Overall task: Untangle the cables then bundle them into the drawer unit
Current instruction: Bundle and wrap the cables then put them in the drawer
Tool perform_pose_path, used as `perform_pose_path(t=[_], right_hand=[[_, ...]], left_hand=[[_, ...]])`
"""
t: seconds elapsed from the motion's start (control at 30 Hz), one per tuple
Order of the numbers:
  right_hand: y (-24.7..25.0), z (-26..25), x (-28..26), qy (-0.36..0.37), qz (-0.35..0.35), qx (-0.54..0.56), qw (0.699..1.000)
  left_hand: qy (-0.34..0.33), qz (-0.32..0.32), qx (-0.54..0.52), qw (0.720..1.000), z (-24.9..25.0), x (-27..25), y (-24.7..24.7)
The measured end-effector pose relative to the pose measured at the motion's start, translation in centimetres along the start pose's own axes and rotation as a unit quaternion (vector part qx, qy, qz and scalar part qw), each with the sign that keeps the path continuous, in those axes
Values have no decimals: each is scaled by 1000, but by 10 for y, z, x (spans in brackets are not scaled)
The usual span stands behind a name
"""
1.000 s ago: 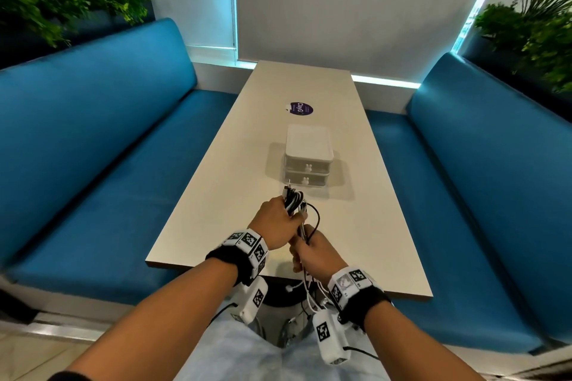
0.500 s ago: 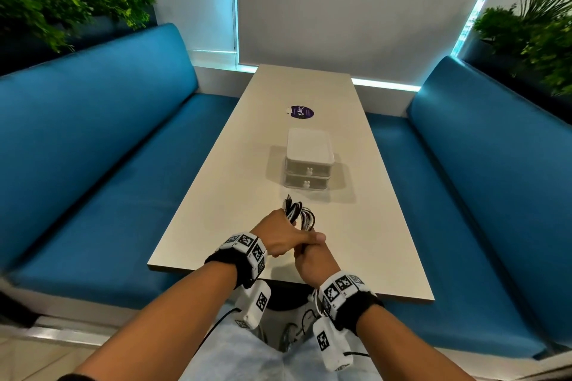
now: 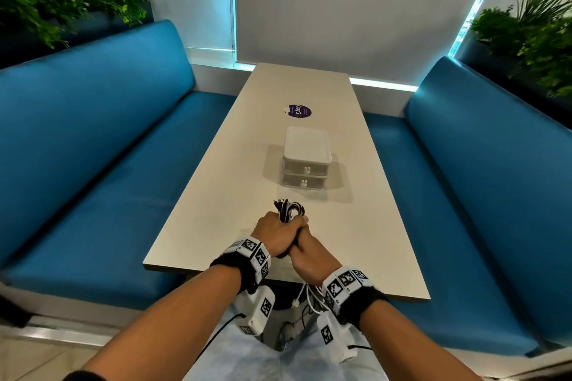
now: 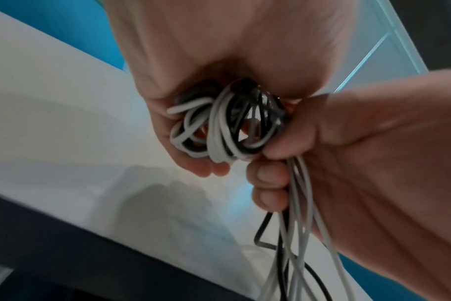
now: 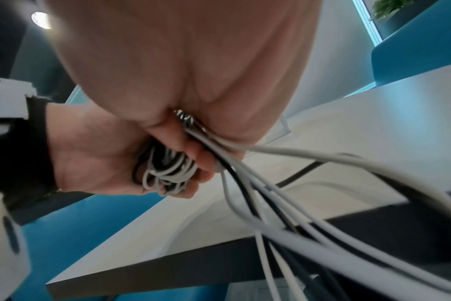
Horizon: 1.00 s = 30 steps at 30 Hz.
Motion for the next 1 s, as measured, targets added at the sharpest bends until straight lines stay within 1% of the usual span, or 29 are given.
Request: perform_pose_path(t=[0.07,0.13,0.23,0.33,0.4,0.47,0.6,0.63,0.7,0.73,0.8,0.87,0.9,0.93,1.0], right_hand=[[-3,4,3,13,7,-48,999],[-8,11,3,-10,-1,-112,994],[-9,13,1,-2,8,-127,992],[3,9,1,24,52,-133,990],[14,3,-4,49,95,-150,983],[22,-2,-10,66,128,-123,982],[23,-4,-11,44,139,-16,989],[25,-5,-9,32,148,15,988],[31,-1,-4,-22,167,93,981],[32,2,-2,-48,164,123,978],[27,5,3,-82,122,119,982],[15,3,7,-73,64,86,992],[10,1,7,-59,48,79,994],[7,1,8,-51,41,86,994],[1,7,7,-59,23,144,988]], left_hand=[[-3,7,12,1000,0,2,0],[-11,8,37,999,3,2,-1],[-20,11,68,997,6,5,-1],[-43,33,80,995,15,7,5],[-64,74,60,993,22,9,17],[-68,107,22,992,26,11,29],[-78,116,2,990,34,12,33],[-80,116,-18,990,34,12,31],[-82,122,-71,987,35,13,29],[-83,133,-82,984,38,13,32],[-89,149,-98,980,45,15,42],[-95,147,-88,981,53,16,52],[-99,145,-89,980,58,17,56],[-100,141,-106,979,62,19,60],[-89,135,-165,973,67,22,63]])
Point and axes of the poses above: each hand's wrist, its own x-axis towards the middle knuckle, its own y-axis out of the back of the hand, z = x × y, the point moved 10 cm from there along x, towards the middle knuckle, and after that the axes turned 7 degrees about -y, right-handed, at the moved point
